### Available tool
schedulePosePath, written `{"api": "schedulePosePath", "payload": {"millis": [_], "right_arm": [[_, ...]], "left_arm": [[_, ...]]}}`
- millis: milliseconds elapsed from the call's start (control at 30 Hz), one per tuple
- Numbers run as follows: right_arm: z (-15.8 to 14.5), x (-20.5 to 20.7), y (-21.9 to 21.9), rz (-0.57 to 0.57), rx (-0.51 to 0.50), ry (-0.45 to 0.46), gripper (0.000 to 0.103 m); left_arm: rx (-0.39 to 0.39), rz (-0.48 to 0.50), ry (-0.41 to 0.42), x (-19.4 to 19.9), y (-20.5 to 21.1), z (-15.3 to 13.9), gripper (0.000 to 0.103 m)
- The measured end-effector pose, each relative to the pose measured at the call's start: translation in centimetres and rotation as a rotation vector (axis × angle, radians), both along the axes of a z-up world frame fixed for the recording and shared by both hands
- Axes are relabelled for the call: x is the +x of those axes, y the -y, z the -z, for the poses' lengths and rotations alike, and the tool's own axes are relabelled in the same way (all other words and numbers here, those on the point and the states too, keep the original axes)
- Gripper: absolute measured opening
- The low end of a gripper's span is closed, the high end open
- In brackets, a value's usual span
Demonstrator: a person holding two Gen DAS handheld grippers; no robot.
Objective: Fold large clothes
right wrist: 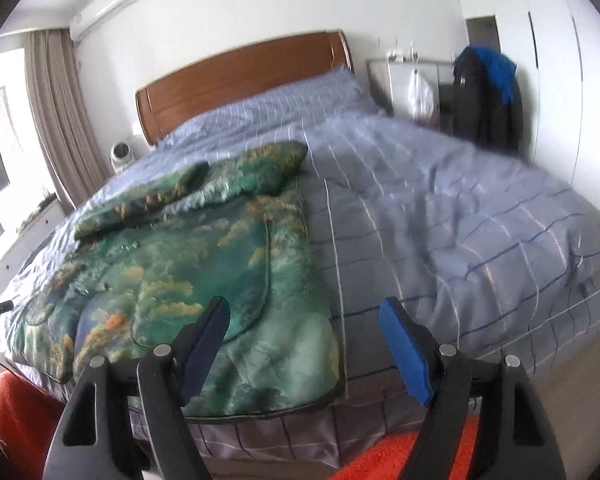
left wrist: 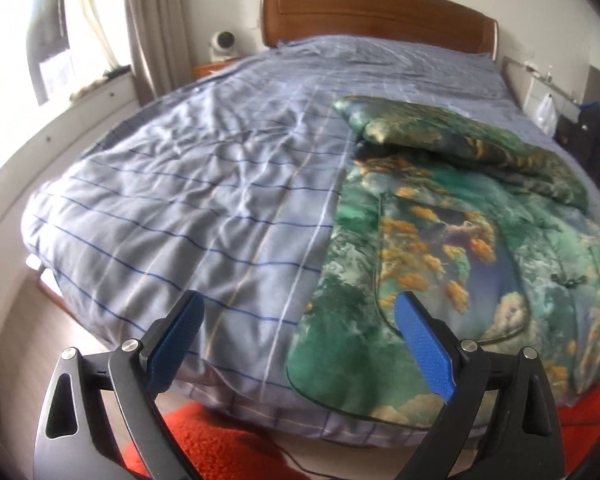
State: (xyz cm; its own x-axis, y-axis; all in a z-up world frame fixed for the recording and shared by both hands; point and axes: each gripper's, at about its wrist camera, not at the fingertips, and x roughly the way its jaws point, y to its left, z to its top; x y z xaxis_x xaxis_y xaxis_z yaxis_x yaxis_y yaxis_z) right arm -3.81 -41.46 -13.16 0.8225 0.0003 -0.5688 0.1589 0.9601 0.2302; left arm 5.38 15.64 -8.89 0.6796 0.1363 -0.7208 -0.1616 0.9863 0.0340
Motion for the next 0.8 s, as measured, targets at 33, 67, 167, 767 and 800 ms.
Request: {"api": "schedulePosePath", "payload": {"millis": [33, 67, 167, 767, 800], "right_arm": [[-0.3, -0.2, -0.2, -0.002, -0.013, 0.020, 0.077], [-0.5, -0.2, -0.2, -0.004, -0.023, 0.027, 0.077], [-0.3, 0.2, -0.7, -0.008, -0.050, 0.010, 0.077], [0.7, 0.3, 0.8, 0.036, -0.017, -0.020, 0.077], [0.7, 0.3, 0.8, 0.036, -0.017, -0.020, 0.077]], "left_arm": [[0.014, -0.005, 0.000, 0.1, 0.2, 0.1, 0.097], [0.033, -0.011, -0.004, 0.1, 0.4, 0.2, 0.097], [0.067, -0.028, -0.014, 0.1, 0.8, 0.4, 0.097], [0.205, -0.049, 0.024, -0.2, 3.8, -0.4, 0.097], [0.209, -0.050, 0.031, -0.3, 3.9, -0.6, 0.097]]}}
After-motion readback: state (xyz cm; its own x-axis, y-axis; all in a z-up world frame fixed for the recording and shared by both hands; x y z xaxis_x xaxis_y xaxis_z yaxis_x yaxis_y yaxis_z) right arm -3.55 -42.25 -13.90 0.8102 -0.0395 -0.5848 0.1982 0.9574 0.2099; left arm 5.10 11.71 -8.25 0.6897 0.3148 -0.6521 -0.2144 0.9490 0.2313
